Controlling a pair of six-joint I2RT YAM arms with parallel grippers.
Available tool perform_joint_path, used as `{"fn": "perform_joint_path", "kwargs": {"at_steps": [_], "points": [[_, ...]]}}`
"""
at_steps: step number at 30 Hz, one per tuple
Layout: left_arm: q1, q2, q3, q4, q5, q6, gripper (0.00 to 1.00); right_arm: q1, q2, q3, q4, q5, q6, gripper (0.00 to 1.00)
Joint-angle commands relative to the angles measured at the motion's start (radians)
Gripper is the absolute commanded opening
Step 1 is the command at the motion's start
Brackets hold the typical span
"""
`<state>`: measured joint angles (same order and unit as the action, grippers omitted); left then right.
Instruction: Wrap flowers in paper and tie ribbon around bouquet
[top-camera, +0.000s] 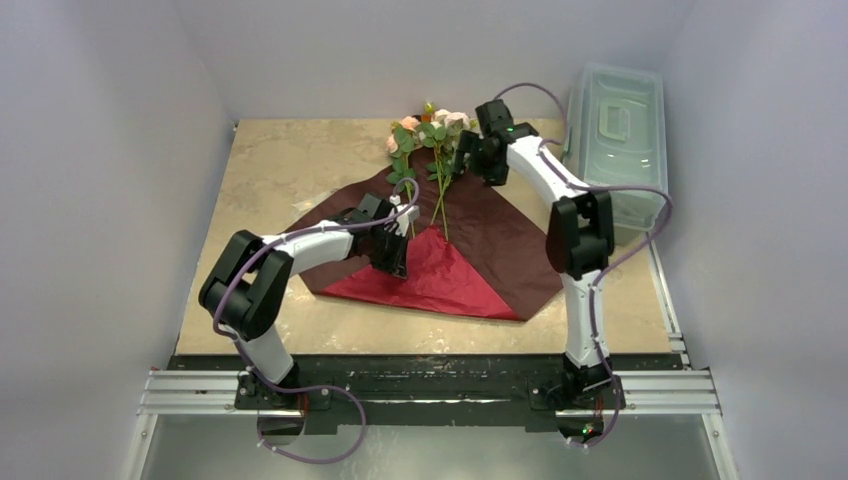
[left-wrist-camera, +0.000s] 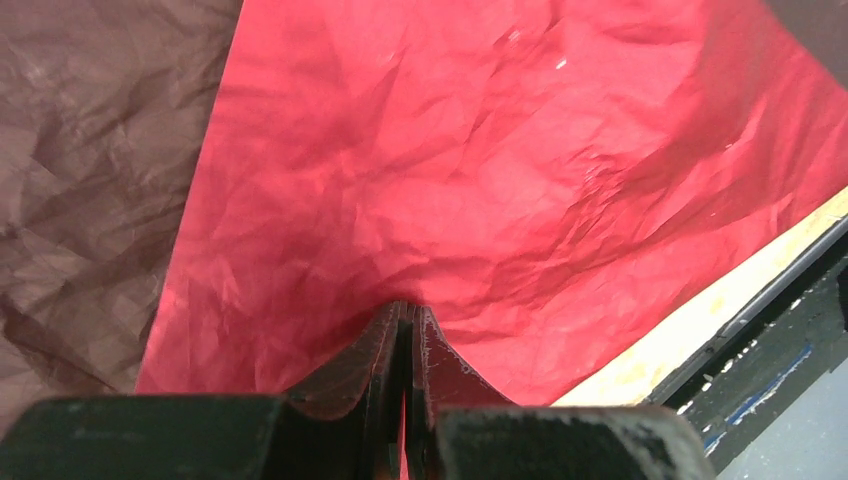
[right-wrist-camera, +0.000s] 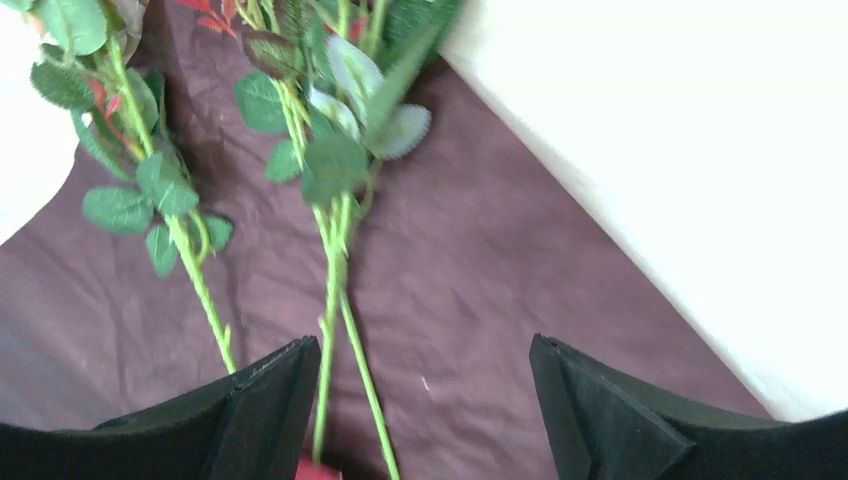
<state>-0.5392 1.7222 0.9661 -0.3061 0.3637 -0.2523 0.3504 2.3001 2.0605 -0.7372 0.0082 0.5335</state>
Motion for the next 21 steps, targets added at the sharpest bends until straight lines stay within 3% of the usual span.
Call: {"fn": "perform_joint_path", "kwargs": {"at_steps": [1, 8, 13, 21], "points": [[-0.019, -0.01, 0.097, -0.035, 0.011, -0.023, 0.0, -0.025, -0.293, -0.181, -0.01, 0.06, -0.045, 0.89], [-0.091, -0.041, 0.171, -0.13, 0.014, -0.046, 0.0, -0.059, -0.683, -0.69, 0.03, 0.067, 0.037, 0.95], [-0.159, -0.011, 0.153, -0.071, 0.04, -0.063, 0.0, -0.122, -0.979, -1.035, 0.087, 0.096, 0.131, 0.94], [-0.204, 0.125, 0.267, -0.008, 0.09, -0.126, 0.0, -0.357, -1.178, -1.353, 0.22, 0.03, 0.251, 0.84]]}}
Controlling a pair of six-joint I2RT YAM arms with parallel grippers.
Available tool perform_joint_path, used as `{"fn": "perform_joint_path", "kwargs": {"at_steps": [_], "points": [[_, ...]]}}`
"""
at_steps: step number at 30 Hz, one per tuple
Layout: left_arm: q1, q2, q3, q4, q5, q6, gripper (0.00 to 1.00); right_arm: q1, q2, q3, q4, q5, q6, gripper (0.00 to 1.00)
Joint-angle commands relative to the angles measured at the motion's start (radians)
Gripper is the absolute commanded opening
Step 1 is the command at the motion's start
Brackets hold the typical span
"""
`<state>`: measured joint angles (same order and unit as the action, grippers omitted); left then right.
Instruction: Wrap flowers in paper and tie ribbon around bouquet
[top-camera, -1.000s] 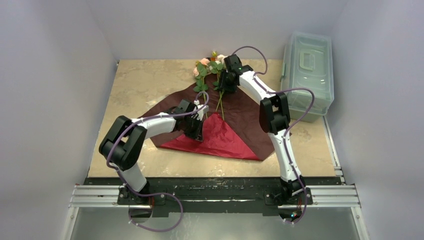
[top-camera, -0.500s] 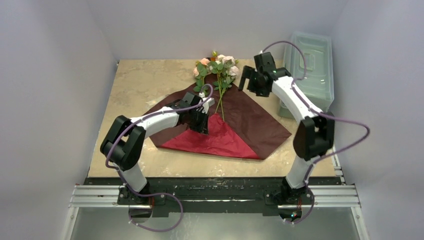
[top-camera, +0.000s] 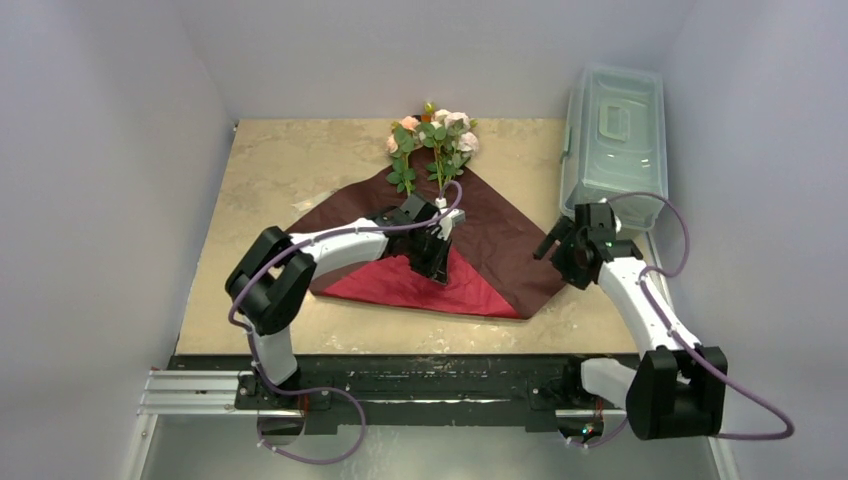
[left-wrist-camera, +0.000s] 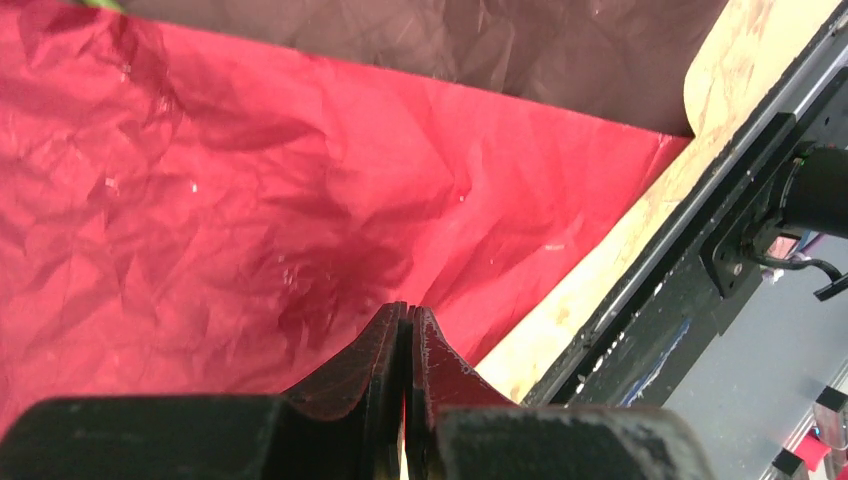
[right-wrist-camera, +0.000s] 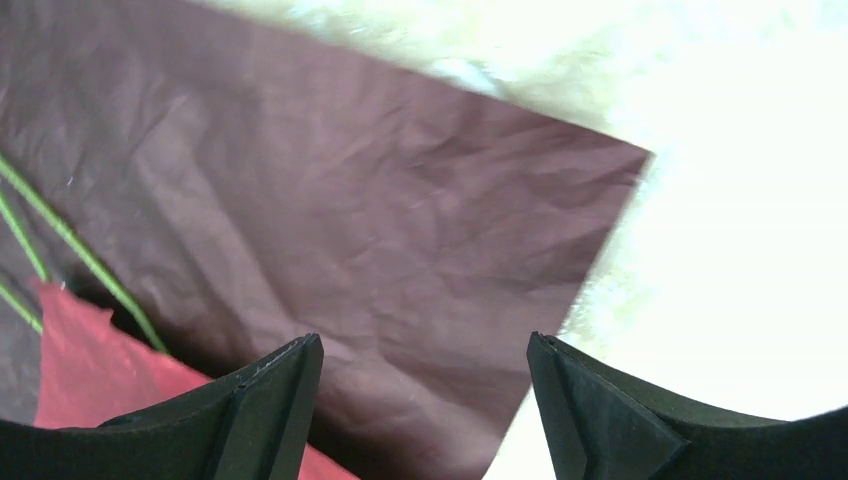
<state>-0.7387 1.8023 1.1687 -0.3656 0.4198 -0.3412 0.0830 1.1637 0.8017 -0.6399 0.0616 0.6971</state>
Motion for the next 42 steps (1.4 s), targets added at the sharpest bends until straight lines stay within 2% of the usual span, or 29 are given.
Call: {"fn": "perform_joint_path", "kwargs": {"at_steps": [1, 7, 10, 13, 16, 22, 25, 35, 42], "points": [[-0.004, 0.055, 0.064, 0.051, 0.031, -0.034, 0.0, -0.123, -0.044, -0.12, 0.144, -0.031, 0.093, 0.83], [-0.005, 0.081, 0.051, 0.047, 0.027, -0.029, 0.0, -0.254, -0.01, -0.189, 0.261, -0.109, 0.056, 0.83], [-0.005, 0.075, 0.051, 0.041, 0.022, -0.028, 0.0, -0.273, 0.021, -0.207, 0.305, -0.133, 0.051, 0.83], [-0.004, 0.072, 0.051, 0.033, 0.023, -0.027, 0.0, -0.278, 0.061, -0.227, 0.367, -0.165, 0.046, 0.76], [-0.005, 0.062, 0.047, 0.03, 0.026, -0.028, 0.0, -0.279, 0.089, -0.226, 0.392, -0.176, 0.035, 0.6], [-0.005, 0.069, -0.005, 0.067, 0.032, -0.031, 0.0, -0.279, 0.052, -0.174, 0.325, -0.168, -0.027, 0.16], [-0.006, 0.075, -0.044, 0.11, 0.03, -0.04, 0.0, -0.278, 0.031, -0.119, 0.246, -0.149, -0.05, 0.08], [-0.006, 0.09, -0.078, 0.155, 0.025, -0.051, 0.0, -0.244, 0.001, 0.039, 0.064, -0.243, -0.03, 0.0], [-0.007, 0.075, -0.067, 0.139, 0.012, -0.051, 0.0, -0.107, 0.015, 0.15, 0.054, -0.269, 0.042, 0.0]]}}
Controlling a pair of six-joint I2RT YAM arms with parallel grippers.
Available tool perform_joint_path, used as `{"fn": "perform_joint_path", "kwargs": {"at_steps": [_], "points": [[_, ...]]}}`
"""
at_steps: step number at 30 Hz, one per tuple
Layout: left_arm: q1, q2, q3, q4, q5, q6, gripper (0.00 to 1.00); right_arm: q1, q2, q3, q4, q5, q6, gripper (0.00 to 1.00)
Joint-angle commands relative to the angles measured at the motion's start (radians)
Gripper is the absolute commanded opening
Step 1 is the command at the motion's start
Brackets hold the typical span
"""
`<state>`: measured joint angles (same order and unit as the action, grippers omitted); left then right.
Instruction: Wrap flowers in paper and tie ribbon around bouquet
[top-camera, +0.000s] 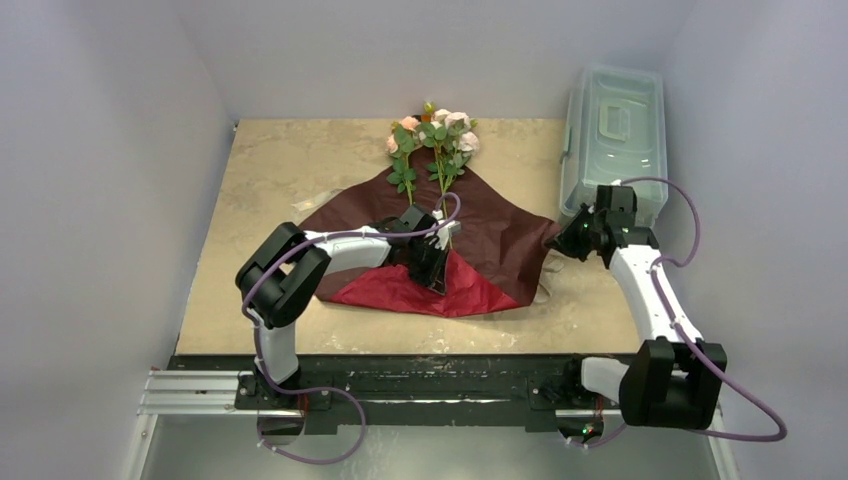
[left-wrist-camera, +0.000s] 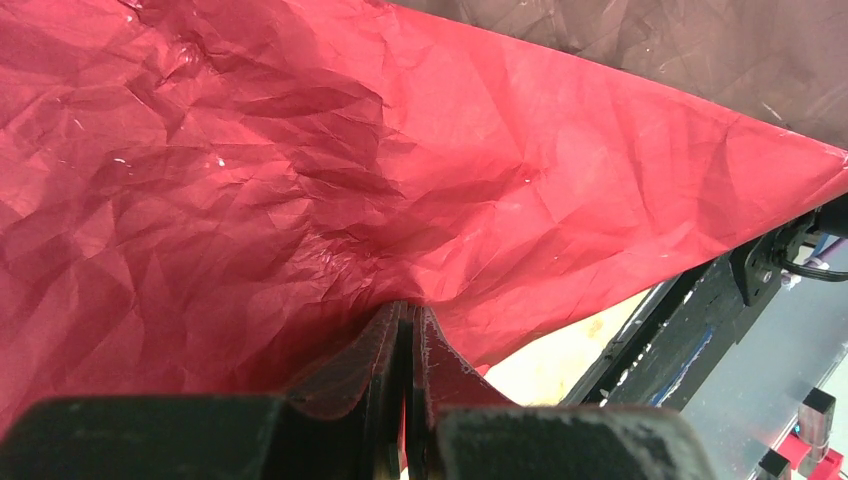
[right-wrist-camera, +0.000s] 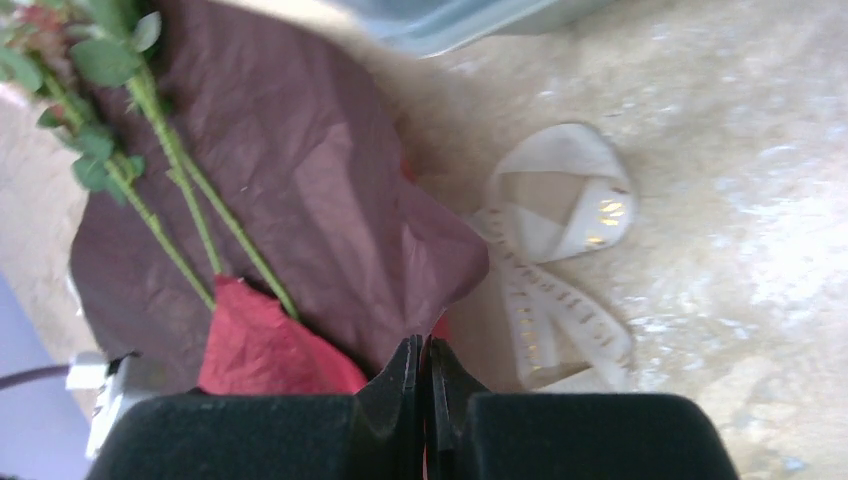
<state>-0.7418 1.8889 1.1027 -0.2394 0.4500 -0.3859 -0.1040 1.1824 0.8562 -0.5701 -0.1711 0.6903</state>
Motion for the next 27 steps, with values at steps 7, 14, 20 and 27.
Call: {"fn": "perform_joint_path", "kwargs": {"at_steps": [7, 14, 20, 27], "points": [[-0.012, -0.078, 0.083, -0.119, -0.039, 0.037, 0.0, 0.156, 0.042, 0.177, -0.01, -0.037, 0.097, 0.0], [-0.053, -0.101, 0.069, -0.181, -0.013, 0.075, 0.0, 0.168, 0.081, 0.221, -0.018, -0.036, 0.104, 0.0], [-0.094, -0.086, 0.056, -0.152, 0.013, 0.049, 0.0, 0.172, 0.089, 0.227, -0.023, -0.033, 0.109, 0.0], [-0.113, -0.046, 0.006, -0.045, 0.026, 0.002, 0.0, 0.174, 0.092, 0.244, -0.03, -0.043, 0.113, 0.0]]}}
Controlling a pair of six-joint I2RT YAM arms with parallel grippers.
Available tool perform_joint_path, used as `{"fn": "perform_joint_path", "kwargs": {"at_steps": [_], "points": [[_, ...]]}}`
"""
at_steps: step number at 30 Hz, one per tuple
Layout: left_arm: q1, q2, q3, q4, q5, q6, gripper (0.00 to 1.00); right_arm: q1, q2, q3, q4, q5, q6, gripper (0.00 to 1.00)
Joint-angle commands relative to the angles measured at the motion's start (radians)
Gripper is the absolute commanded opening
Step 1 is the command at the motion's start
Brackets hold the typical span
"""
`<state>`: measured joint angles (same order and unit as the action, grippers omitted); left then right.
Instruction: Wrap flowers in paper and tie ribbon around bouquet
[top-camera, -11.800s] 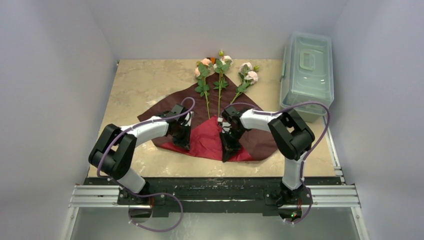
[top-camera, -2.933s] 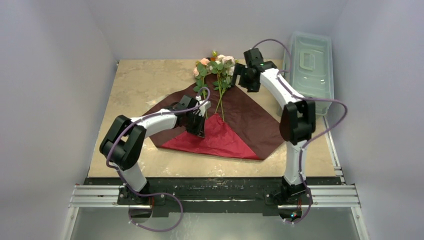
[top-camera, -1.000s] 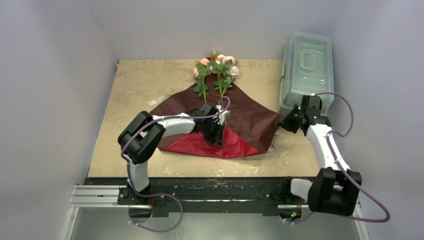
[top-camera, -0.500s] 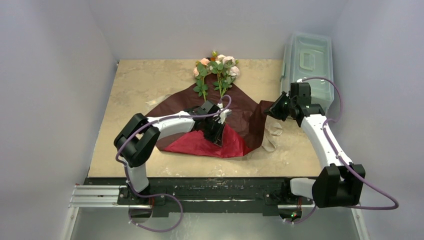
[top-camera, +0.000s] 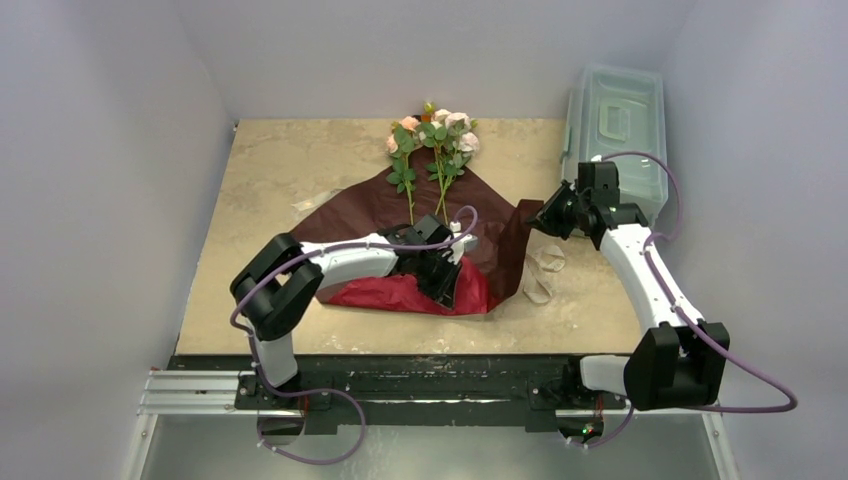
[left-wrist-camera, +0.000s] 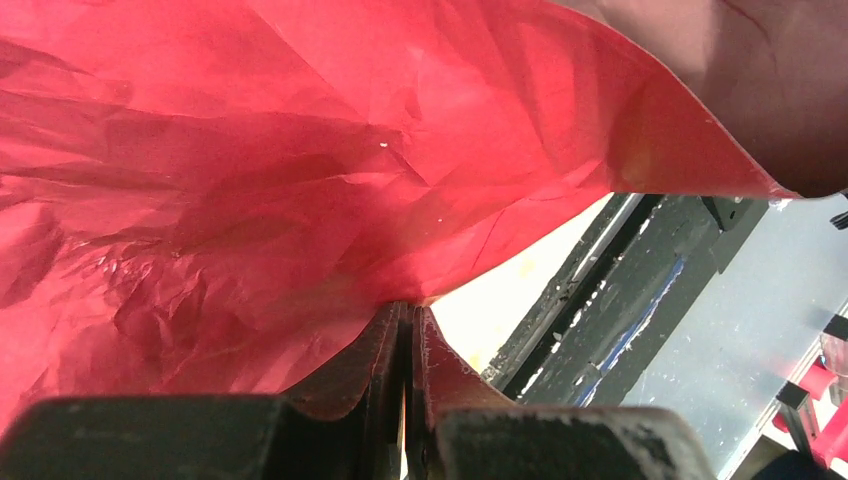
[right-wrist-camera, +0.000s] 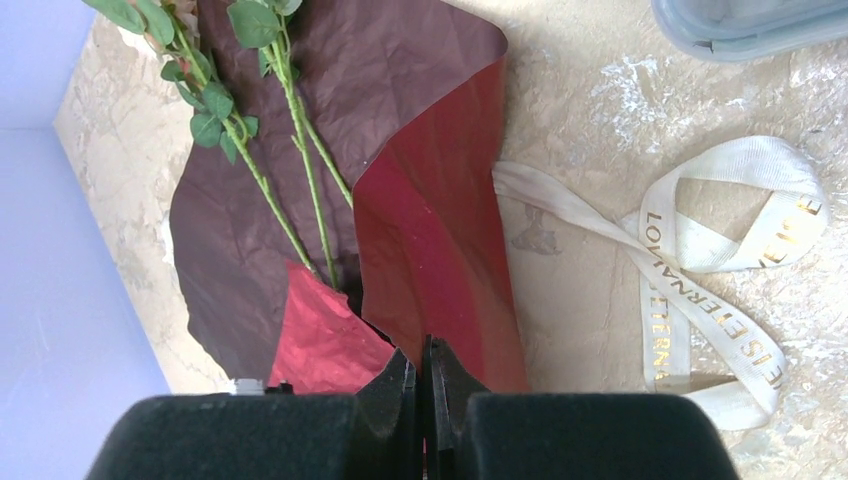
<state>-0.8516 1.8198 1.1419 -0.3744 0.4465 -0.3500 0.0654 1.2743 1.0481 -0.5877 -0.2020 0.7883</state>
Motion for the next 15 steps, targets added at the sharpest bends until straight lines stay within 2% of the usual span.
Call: {"fn": "perform_joint_path", "kwargs": {"at_steps": [1, 8, 15], "points": [[-0.003, 0.035, -0.041, 0.106, 0.029, -0.041, 0.0, 0.006, 0.002, 0.058, -0.015, -0.016, 0.017, 0.0], [-0.003, 0.103, -0.067, 0.168, 0.022, -0.045, 0.0, 0.036, 0.014, 0.101, -0.018, -0.049, 0.051, 0.0], [-0.001, 0.048, -0.023, 0.107, 0.011, -0.045, 0.0, 0.094, 0.021, 0.123, -0.003, -0.052, 0.089, 0.0]]}}
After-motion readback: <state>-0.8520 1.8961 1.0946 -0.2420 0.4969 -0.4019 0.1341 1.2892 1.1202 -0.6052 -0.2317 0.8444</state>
